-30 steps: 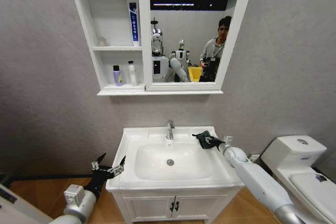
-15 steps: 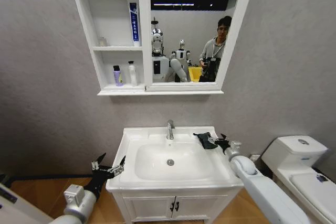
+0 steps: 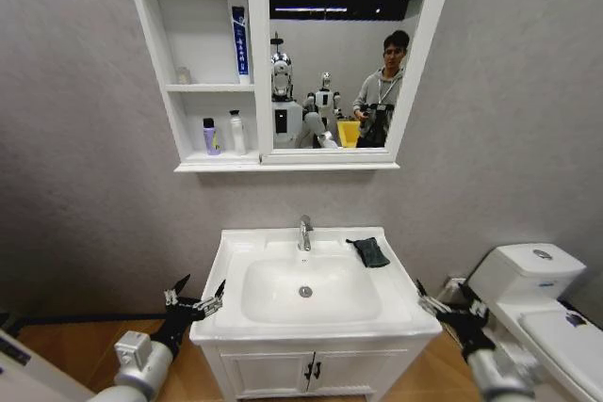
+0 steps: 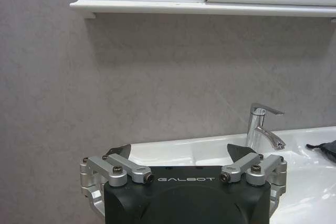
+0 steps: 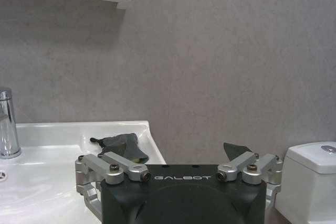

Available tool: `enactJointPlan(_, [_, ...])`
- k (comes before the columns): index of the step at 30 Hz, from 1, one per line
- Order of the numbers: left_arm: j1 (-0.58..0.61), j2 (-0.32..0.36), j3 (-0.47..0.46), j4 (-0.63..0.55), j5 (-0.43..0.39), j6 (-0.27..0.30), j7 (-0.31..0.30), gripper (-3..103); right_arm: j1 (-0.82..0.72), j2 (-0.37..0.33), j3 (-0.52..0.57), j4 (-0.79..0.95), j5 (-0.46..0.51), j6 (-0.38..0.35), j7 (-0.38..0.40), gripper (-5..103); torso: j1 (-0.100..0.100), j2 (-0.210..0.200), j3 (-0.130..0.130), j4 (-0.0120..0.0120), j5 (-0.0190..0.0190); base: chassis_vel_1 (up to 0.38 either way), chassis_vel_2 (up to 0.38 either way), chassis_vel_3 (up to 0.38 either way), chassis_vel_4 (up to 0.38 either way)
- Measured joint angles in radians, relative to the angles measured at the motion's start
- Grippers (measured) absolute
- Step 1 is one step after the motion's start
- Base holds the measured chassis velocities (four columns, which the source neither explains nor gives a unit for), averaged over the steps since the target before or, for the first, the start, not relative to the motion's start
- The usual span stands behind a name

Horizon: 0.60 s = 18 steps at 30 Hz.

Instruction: Move facial cleanser and shampoo from washbasin to cabinet, then wipe washbasin with towel.

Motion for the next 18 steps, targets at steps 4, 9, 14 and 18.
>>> enactJointPlan(4, [0.000, 0.000, 0.000, 0.000, 0.000, 0.000, 0.000, 100, -0.049, 0.022, -0.025, 0.031, -0.031, 0.023, -0.013, 100, 0.000, 0.000, 0.000, 0.0008, 0.0002, 0.000, 0.000, 0.000, 0.000])
enactJointPlan(9, [0.000, 0.000, 0.000, 0.000, 0.000, 0.000, 0.000, 100, -0.051, 0.015, -0.031, 0.040, -0.023, 0.027, -0.022, 100, 0.000, 0.000, 0.000, 0.0007, 0.0006, 0.000, 0.000, 0.000, 0.000])
enactJointPlan(14, [0.000, 0.000, 0.000, 0.000, 0.000, 0.000, 0.000, 100, -0.052, -0.004, -0.037, 0.095, 0.011, -0.003, -0.013, 100, 0.000, 0.000, 0.000, 0.0006, 0.0005, 0.000, 0.000, 0.000, 0.000])
enactJointPlan(18, [0.000, 0.000, 0.000, 0.000, 0.000, 0.000, 0.000, 100, -0.055, -0.016, -0.035, 0.133, 0.019, -0.032, -0.009, 100, 0.000, 0.000, 0.000, 0.0006, 0.0004, 0.000, 0.000, 0.000, 0.000])
